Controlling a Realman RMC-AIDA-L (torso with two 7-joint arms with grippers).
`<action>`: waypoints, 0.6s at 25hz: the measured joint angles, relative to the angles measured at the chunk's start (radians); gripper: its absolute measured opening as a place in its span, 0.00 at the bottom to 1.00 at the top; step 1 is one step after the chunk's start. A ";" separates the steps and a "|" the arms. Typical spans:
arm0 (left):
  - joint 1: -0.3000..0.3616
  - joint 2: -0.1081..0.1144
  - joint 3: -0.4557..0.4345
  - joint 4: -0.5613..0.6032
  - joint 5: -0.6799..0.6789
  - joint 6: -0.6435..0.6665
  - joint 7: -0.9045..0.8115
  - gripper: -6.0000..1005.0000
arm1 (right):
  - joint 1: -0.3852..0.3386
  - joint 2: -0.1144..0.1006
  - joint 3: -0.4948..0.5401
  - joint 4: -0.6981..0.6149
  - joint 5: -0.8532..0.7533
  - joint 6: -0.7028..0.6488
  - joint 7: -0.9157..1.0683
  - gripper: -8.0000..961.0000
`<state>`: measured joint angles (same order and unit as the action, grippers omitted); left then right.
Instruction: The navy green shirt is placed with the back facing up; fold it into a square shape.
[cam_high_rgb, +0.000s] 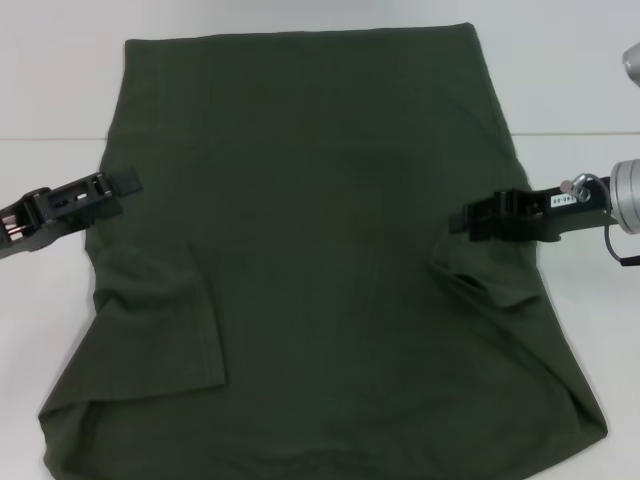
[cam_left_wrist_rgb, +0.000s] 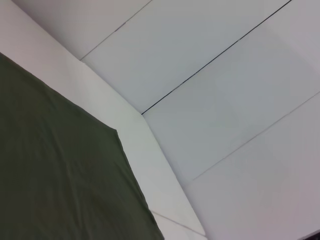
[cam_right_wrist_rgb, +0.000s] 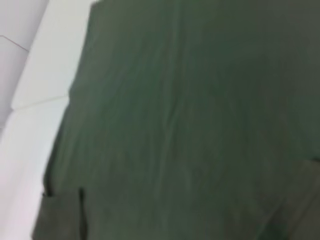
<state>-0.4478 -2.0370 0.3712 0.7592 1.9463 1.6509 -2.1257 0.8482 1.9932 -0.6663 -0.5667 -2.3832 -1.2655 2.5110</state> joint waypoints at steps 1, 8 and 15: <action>0.002 0.002 0.001 0.000 0.004 0.002 -0.008 0.88 | -0.004 -0.003 0.000 -0.003 0.023 -0.010 -0.006 0.25; 0.039 0.045 0.002 0.048 0.138 0.092 -0.171 0.87 | -0.019 -0.063 0.001 -0.025 0.096 -0.090 -0.015 0.54; 0.118 0.048 -0.074 0.140 0.314 0.200 -0.260 0.87 | -0.022 -0.078 -0.007 -0.062 0.097 -0.127 -0.014 0.58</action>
<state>-0.3299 -1.9887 0.2968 0.8992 2.2599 1.8510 -2.3853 0.8259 1.9156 -0.6729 -0.6289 -2.2863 -1.3927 2.4970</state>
